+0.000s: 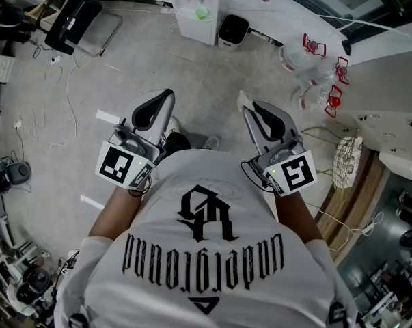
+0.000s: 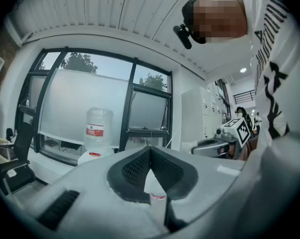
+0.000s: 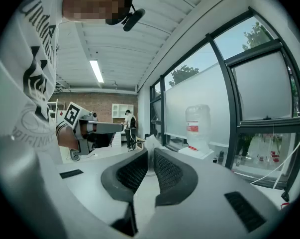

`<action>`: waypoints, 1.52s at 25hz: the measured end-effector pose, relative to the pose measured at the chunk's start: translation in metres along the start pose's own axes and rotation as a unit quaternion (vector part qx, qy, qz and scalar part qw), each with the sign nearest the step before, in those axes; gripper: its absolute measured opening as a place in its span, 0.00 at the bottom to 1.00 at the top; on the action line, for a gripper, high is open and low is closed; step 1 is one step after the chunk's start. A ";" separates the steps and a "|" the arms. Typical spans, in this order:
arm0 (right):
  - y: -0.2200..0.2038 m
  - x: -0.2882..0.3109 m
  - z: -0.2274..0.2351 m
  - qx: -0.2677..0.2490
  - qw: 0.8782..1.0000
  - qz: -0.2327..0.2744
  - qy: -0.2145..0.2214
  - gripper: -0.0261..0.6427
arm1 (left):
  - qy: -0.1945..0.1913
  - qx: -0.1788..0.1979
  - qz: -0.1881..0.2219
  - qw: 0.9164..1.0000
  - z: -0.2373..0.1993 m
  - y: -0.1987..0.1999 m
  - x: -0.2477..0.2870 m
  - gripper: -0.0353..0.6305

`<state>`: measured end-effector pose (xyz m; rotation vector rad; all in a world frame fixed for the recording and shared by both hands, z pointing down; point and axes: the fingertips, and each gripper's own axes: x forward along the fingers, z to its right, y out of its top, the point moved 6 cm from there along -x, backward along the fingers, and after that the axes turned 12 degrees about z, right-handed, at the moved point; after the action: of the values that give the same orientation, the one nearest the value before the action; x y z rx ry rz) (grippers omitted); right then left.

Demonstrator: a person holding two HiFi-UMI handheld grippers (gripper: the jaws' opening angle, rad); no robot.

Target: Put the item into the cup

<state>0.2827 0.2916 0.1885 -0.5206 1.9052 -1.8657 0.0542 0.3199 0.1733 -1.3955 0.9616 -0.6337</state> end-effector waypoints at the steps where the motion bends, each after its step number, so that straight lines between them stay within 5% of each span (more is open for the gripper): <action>1: 0.000 0.000 0.001 0.000 1.000 0.001 0.000 0.11 | 0.000 0.000 0.000 1.000 0.000 0.000 0.000 0.08; 16: -0.005 0.040 0.005 -0.006 1.000 -0.012 -0.013 0.11 | 0.008 -0.006 0.001 1.000 -0.044 0.000 -0.005 0.07; 38: -0.002 0.209 -0.059 -0.016 0.998 -0.009 -0.062 0.11 | -0.055 -0.021 0.003 0.998 -0.213 0.025 -0.046 0.07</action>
<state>0.0748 0.2284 0.1837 -0.6503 1.8561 -1.7731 -0.1542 0.2512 0.1750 -1.4484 0.8955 -0.5296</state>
